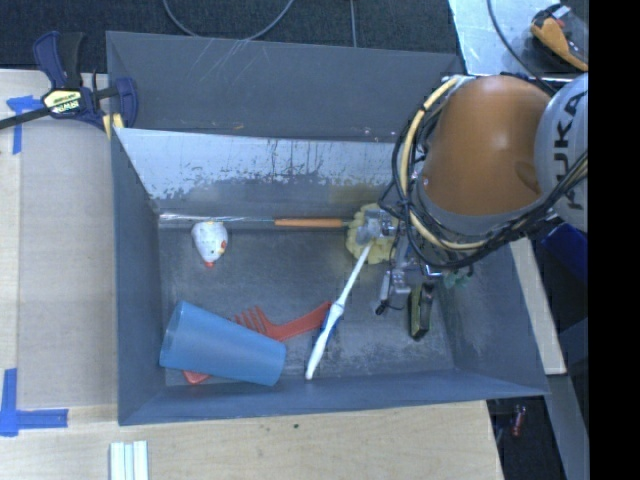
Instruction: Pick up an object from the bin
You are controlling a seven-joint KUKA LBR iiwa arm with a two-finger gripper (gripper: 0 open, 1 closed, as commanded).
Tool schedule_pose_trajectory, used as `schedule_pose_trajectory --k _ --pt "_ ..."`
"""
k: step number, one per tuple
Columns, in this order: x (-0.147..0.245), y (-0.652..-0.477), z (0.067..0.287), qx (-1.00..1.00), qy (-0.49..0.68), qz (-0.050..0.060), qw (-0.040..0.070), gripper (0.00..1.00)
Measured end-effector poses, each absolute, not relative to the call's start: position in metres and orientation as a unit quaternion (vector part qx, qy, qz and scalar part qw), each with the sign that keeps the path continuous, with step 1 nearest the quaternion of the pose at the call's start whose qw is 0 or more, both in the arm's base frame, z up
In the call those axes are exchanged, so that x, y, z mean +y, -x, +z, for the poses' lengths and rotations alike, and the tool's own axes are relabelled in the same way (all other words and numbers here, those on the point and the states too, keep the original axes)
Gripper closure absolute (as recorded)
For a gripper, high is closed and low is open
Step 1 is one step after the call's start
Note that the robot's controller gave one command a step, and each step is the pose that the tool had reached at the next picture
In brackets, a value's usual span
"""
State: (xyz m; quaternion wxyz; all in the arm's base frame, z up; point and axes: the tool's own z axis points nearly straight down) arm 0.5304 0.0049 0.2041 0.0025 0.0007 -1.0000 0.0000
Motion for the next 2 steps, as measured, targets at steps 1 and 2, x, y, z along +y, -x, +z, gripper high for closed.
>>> schedule_pose_trajectory --k 1,2 --pt "0.005 -0.532 0.209 -1.0 -0.001 0.0 -0.002 0.0" --pt "0.038 -0.566 0.101 -0.977 -0.212 0.001 -0.004 0.0"
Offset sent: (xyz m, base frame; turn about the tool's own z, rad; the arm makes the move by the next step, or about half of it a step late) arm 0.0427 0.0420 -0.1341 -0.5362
